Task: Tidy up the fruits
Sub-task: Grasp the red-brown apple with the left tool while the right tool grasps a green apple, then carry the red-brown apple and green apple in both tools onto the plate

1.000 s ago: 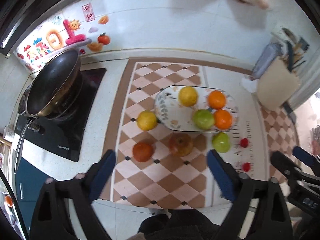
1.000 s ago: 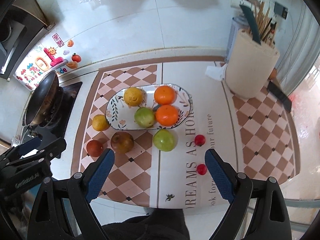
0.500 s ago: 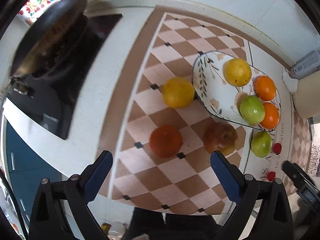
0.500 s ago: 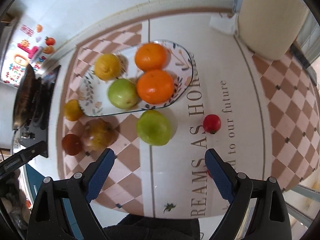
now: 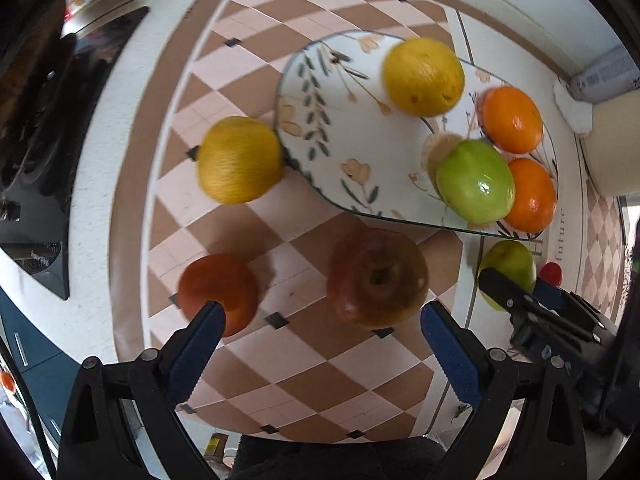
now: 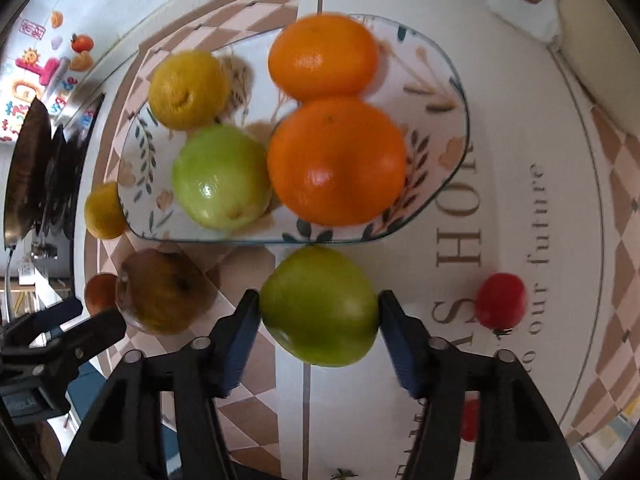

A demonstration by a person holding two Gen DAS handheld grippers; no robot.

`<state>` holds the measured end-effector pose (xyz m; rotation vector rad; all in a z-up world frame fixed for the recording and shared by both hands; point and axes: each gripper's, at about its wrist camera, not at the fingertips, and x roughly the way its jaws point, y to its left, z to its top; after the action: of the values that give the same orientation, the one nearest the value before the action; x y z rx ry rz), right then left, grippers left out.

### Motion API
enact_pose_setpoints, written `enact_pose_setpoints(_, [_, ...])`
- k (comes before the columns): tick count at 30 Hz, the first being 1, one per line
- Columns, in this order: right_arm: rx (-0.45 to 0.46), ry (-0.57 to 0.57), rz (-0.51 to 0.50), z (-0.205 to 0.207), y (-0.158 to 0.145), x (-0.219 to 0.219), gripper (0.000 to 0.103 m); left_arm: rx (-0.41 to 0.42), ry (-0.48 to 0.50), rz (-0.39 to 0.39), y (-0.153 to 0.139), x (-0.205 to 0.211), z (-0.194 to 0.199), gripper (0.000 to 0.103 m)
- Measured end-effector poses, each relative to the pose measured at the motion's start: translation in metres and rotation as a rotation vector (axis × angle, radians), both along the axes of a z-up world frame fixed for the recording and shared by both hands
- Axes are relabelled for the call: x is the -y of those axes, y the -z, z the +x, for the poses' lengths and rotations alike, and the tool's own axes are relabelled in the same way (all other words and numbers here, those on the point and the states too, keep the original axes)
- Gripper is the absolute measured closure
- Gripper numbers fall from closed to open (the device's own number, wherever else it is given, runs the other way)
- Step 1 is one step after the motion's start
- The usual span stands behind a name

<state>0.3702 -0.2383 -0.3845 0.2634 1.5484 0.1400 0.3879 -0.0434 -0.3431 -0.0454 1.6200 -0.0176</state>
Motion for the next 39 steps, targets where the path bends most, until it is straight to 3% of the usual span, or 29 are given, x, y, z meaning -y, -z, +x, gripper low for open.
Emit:
enact_pose_setpoints(8, [-0.054, 0.037, 0.016, -0.038, 0.003, 0.021, 0.042, -0.066, 0.080, 0.003, 0.029, 0.032, 0.010, 0.003])
enact_pose_setpoints(10, [-0.060, 0.056, 0.024, -0.042, 0.006, 0.022, 0.042, -0.061, 0.103, 0.015, 0.034, 0.039, 0.010, 0.015])
enact_pose_setpoints(11, [-0.064, 0.070, 0.030, -0.044, 0.005, 0.021, 0.042, -0.062, 0.113, 0.030, 0.037, 0.042, 0.009, 0.034])
enact_pose_setpoints(12, [-0.069, 0.085, 0.036, -0.044, 0.007, 0.022, 0.042, -0.067, 0.124, 0.039, 0.040, 0.045, 0.008, 0.039])
enact_pose_setpoints(19, [-0.098, 0.119, 0.080, -0.048, 0.011, 0.024, 0.041, -0.038, 0.160, 0.043, 0.034, 0.056, -0.011, 0.040])
enact_pose_setpoints(25, [-0.098, 0.096, 0.058, -0.045, 0.010, 0.027, 0.038, -0.043, 0.164, 0.029, 0.036, 0.058, -0.035, 0.040])
enact_pose_setpoints(39, [-0.068, 0.140, 0.015, -0.029, 0.017, 0.033, 0.034, -0.044, 0.125, 0.012, 0.027, 0.041, -0.028, 0.040])
